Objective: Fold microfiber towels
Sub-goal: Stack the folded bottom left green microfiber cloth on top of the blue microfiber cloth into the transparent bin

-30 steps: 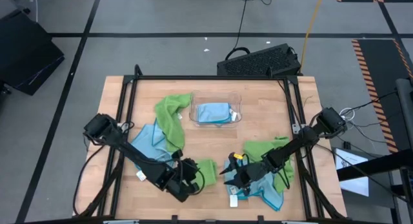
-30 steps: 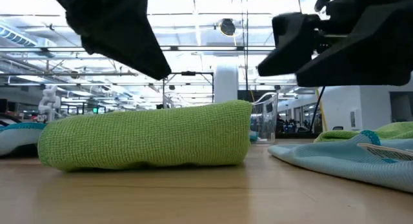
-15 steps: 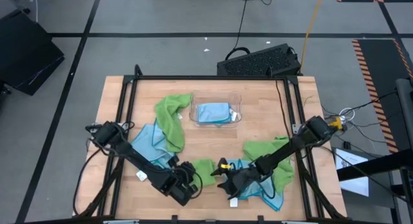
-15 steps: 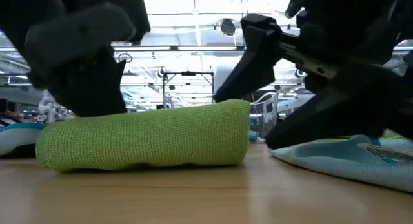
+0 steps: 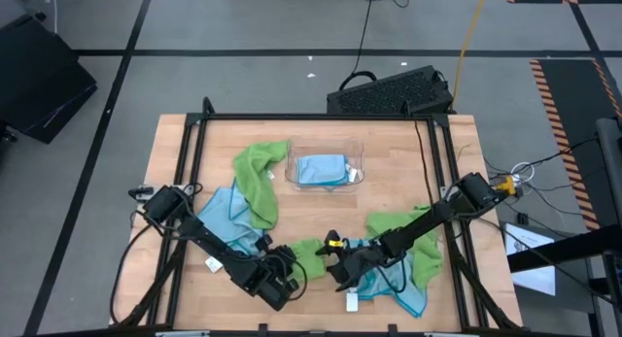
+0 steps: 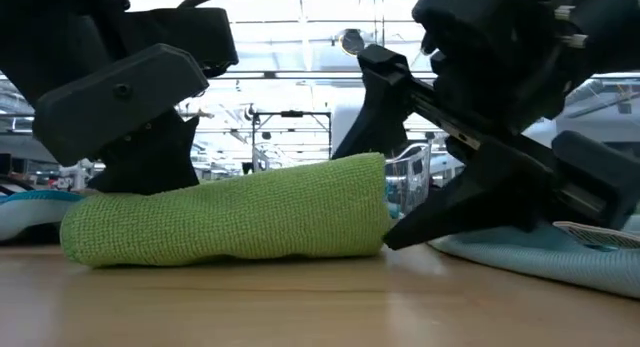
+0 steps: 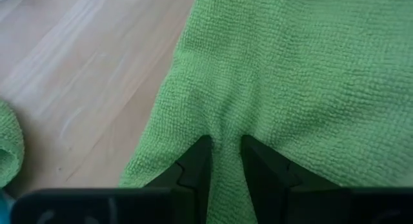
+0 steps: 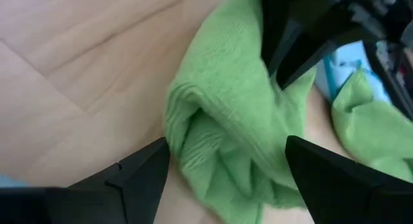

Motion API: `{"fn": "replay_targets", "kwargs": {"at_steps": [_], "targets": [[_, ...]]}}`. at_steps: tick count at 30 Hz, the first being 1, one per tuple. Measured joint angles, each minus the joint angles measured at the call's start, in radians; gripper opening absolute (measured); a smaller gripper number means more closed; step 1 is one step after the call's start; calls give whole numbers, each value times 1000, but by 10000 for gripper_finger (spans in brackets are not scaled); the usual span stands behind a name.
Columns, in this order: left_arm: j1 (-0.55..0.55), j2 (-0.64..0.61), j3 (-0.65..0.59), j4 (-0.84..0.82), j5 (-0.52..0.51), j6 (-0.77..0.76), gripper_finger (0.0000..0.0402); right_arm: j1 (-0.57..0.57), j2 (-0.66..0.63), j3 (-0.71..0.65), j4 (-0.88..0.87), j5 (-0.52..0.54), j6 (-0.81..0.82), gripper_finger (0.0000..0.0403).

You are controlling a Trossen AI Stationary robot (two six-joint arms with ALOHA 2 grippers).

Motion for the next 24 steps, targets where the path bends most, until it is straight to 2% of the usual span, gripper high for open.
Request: {"fn": "replay_targets", "kwargs": {"at_steps": [6, 10, 13, 17, 24], "targets": [[3, 0, 0, 16, 0, 4, 90, -18, 52, 1, 94, -122, -31, 299], [3, 1, 0, 18, 0, -1, 90, -25, 91, 3, 130, -115, 10, 298], [3, 1, -1, 20, 0, -3, 90, -31, 106, 3, 141, -104, 50, 282], [3, 1, -1, 20, 0, -5, 90, -34, 108, 3, 138, -103, 81, 230], [4, -12, -2, 11, 8, 6, 90, -34, 104, 2, 131, -103, 88, 87]]}}
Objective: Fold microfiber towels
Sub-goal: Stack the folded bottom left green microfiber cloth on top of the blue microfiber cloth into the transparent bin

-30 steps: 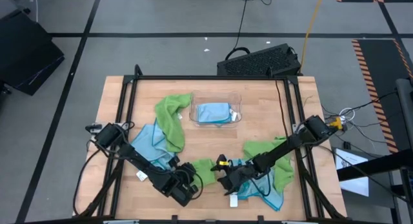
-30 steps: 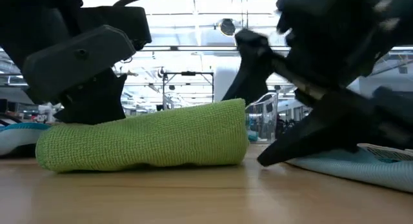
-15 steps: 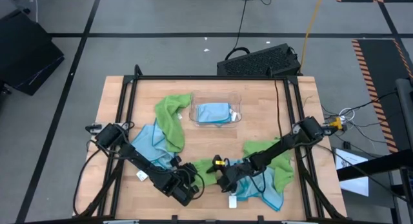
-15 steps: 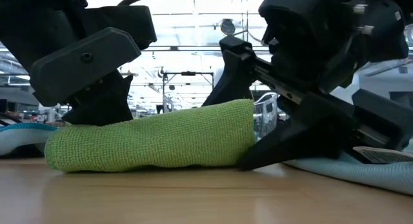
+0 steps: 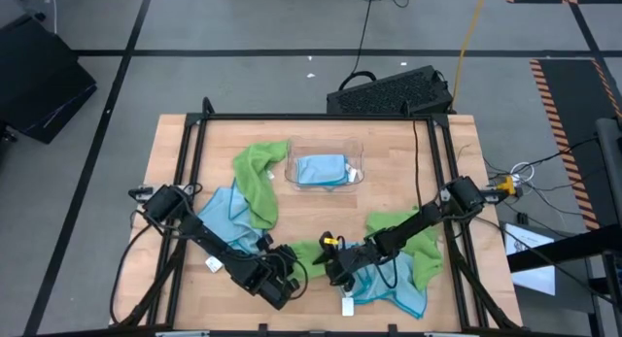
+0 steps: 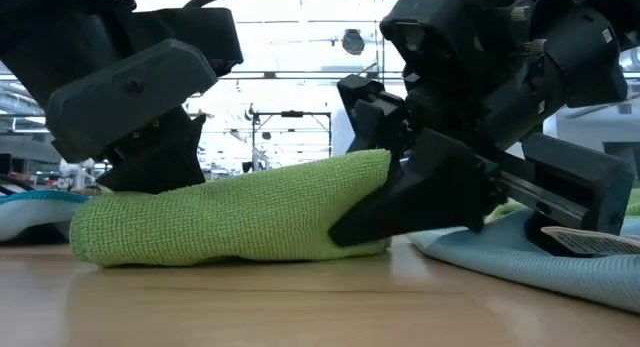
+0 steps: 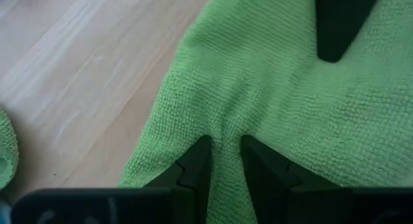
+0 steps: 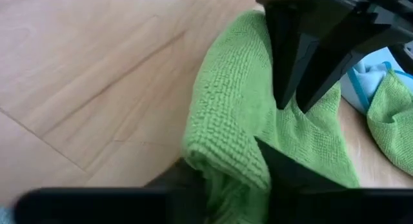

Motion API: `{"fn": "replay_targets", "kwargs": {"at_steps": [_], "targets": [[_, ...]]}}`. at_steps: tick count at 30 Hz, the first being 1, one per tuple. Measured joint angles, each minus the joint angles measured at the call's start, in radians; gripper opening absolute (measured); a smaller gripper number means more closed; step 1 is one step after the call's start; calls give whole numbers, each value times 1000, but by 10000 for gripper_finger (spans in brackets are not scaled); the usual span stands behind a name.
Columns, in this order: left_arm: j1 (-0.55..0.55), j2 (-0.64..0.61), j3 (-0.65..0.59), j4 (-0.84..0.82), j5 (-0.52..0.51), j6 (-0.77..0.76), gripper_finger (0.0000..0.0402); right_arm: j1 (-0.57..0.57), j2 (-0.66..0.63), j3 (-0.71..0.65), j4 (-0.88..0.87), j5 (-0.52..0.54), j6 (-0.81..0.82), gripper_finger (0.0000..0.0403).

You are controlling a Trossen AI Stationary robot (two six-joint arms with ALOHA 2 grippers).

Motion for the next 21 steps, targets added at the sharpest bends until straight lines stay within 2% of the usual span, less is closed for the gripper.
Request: {"fn": "replay_targets", "kwargs": {"at_steps": [3, 5, 10, 16, 21], "targets": [[0, -36, -2, -39, -9, -6, 90, 0, -16, -1, -21, 2, 1, 28], [0, -76, -2, -58, -39, 3, 90, -1, -33, -2, -44, 4, -6, 12], [-11, -173, -1, -136, -144, 63, 90, -18, -108, -6, -128, 10, -60, 21], [-30, -250, 0, -231, -290, 64, 90, -47, -267, -5, -231, 39, -112, 8], [-40, -266, 0, -250, -352, 67, 90, -90, -387, -5, -307, 127, -213, 11]]}}
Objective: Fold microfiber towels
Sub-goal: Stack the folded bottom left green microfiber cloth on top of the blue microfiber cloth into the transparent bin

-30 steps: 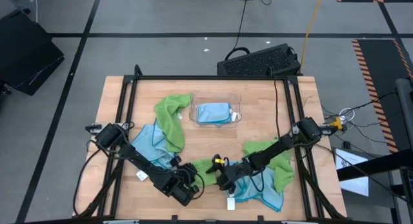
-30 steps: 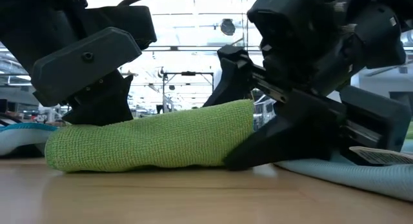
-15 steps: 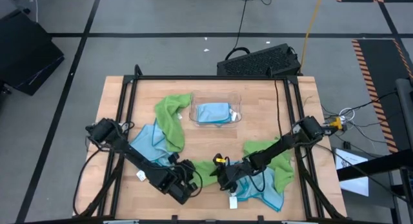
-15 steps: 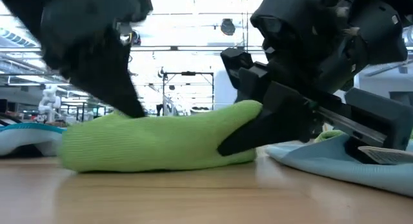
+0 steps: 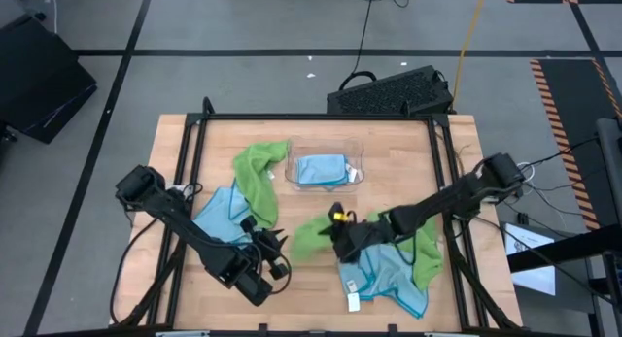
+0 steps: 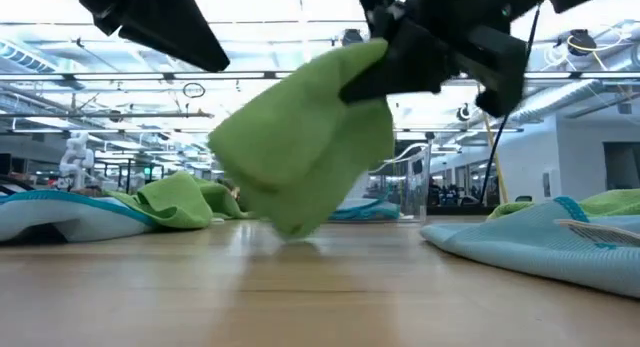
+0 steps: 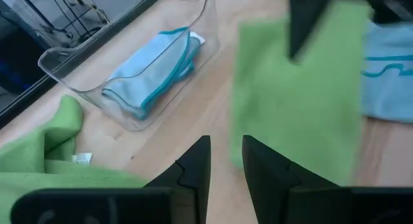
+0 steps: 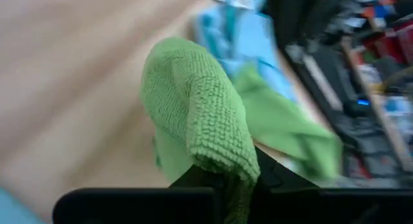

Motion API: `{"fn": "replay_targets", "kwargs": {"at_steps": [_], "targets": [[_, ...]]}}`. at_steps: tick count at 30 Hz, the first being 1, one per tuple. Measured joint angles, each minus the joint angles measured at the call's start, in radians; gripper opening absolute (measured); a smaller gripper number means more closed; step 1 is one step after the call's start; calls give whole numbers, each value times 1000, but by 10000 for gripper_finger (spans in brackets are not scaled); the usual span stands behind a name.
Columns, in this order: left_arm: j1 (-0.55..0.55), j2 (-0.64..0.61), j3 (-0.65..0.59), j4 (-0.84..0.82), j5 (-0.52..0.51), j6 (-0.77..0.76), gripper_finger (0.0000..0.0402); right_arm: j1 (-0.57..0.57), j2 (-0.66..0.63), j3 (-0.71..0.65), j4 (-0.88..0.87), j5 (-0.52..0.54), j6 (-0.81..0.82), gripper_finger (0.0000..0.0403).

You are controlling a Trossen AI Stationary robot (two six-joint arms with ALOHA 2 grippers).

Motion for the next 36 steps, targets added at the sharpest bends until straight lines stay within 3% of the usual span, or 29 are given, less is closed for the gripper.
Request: {"fn": "replay_targets", "kwargs": {"at_steps": [12, 16, 24, 30, 36], "targets": [[-1, 2, 0, -6, -4, -14, 90, -243, -215, 2, -47, 33, -278, 12], [-1, 2, 0, -5, -4, -29, 90, -357, -224, 3, -21, -39, -364, 12], [0, 2, 0, -4, -22, -25, 90, -537, -149, 3, 91, -282, -404, 12], [4, 2, 0, -4, -29, -25, 90, -601, -39, 3, 212, -333, -478, 12], [4, 2, 0, -4, -29, -11, 90, -648, 52, 3, 373, -311, -511, 12]]}}
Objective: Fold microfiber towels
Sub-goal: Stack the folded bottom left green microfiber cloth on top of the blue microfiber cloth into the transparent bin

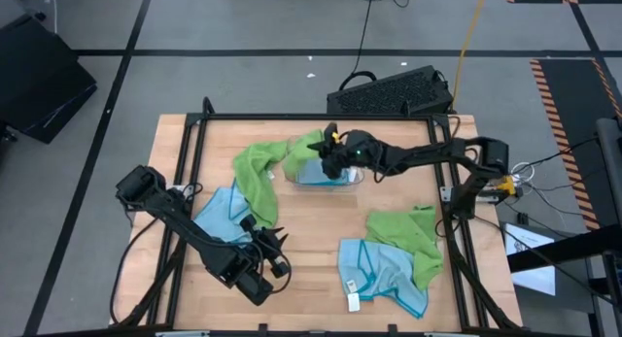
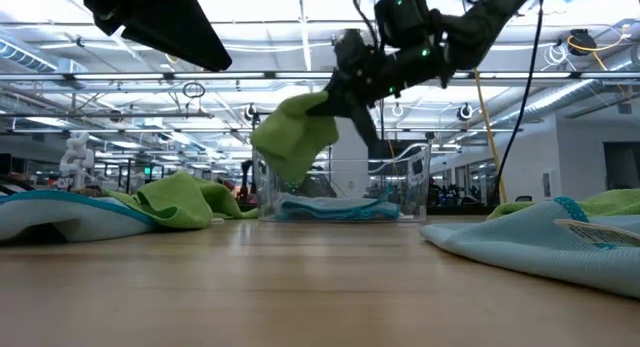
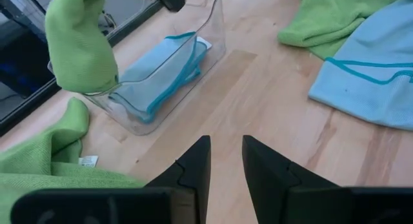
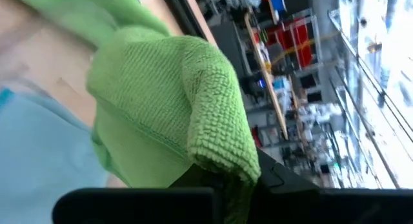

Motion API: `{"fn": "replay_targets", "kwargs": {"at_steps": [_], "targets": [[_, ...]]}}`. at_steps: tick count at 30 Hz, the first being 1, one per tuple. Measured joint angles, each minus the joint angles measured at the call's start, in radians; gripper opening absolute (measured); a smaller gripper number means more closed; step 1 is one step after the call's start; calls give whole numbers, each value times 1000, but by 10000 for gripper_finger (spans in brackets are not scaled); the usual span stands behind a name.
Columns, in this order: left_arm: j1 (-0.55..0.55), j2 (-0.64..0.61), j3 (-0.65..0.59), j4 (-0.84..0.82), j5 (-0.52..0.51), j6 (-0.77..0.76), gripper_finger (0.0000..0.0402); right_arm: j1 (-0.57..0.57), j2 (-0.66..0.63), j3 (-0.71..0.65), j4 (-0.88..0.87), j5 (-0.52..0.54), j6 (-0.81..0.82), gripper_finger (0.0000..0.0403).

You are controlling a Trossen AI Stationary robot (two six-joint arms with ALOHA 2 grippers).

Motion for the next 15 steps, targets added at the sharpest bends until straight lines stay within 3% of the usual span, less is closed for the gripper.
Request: {"fn": "replay_targets", "kwargs": {"at_steps": [5, 15], "targets": [[0, 0, 0, 0, 0, 6, 90, -19, 58, 0, 13, 4, 19, 12], [0, 0, 1, -2, 0, 16, 90, -3, 46, 0, -167, 3, 79, 12]]}}
